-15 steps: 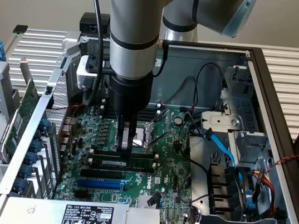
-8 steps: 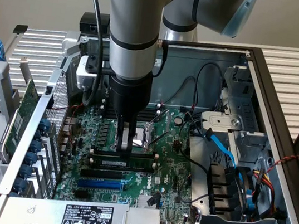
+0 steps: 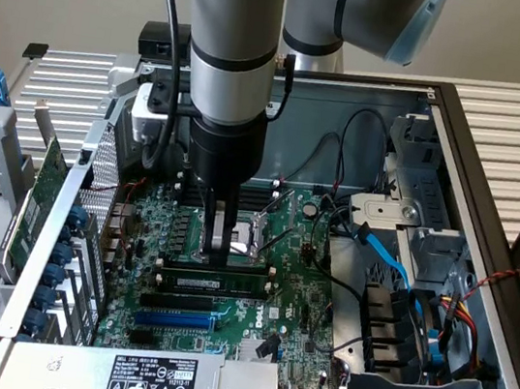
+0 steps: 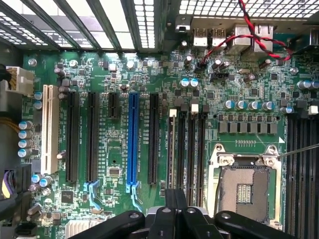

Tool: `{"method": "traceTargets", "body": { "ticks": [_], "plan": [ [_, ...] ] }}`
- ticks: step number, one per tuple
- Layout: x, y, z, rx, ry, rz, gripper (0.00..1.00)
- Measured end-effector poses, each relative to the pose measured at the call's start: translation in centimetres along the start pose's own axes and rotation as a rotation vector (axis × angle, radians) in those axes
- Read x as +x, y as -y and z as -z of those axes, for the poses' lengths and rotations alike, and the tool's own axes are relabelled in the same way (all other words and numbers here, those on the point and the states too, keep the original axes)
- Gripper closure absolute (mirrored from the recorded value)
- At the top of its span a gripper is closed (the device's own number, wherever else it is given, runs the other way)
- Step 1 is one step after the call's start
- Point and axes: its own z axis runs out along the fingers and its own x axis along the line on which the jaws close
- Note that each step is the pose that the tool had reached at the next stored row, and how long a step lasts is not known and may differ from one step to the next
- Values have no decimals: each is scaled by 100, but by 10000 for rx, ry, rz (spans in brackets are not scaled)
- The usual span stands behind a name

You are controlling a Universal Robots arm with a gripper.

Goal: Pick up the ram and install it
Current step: 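Press down the ram until it locks into place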

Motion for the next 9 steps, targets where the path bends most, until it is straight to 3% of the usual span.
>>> {"method": "traceTargets", "body": {
  "ticks": [3,9],
  "plan": [
    [-1,-1,56,-1,-1,0,90],
    [-1,0,61,0,1,0,90]
  ]
}}
